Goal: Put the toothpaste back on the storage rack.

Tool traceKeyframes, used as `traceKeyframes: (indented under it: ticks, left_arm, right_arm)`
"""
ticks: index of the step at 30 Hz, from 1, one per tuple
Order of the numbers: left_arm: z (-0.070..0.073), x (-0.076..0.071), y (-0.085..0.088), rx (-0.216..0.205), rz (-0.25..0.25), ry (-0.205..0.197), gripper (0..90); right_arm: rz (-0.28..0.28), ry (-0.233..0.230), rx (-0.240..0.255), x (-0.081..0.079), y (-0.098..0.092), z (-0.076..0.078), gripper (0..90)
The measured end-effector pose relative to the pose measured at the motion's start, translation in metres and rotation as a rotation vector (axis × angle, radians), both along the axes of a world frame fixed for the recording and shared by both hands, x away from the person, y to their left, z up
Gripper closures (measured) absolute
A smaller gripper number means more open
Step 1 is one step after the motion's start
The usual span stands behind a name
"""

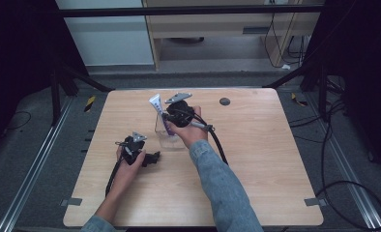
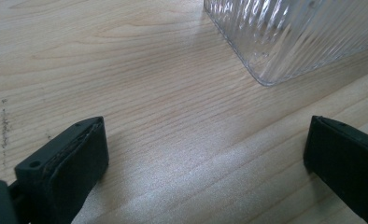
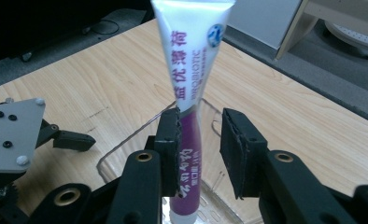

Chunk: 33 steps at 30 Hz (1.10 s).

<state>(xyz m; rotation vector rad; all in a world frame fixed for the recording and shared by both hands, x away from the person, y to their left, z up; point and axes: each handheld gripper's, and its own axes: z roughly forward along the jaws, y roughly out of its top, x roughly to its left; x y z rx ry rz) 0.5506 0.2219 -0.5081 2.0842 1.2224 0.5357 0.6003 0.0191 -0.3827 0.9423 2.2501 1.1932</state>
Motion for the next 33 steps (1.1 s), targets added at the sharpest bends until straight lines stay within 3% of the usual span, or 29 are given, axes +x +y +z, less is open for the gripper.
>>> traceKeyframes:
  ticks: [8,20,29,33]
  left_arm:
    - [0.0,0.003,-0.002,0.0,0.005,0.0,0.0]
    - [0.0,-0.001,-0.003,0.002,0.019,-0.002,0.0]
    - [0.0,-0.005,-0.004,0.001,0.027,-0.002,0.0]
    - [0.0,-0.005,-0.004,0.002,0.027,-0.002,0.0]
  right_arm:
    - [0.0,0.004,0.002,0.004,-0.008,0.01,66.5]
    - [0.045,0.036,-0.025,0.004,-0.019,0.012,63.2]
    - [0.059,0.05,-0.038,0.0,-0.037,0.011,60.8]
    - [0.045,0.07,-0.02,-0.006,-0.047,0.011,59.1]
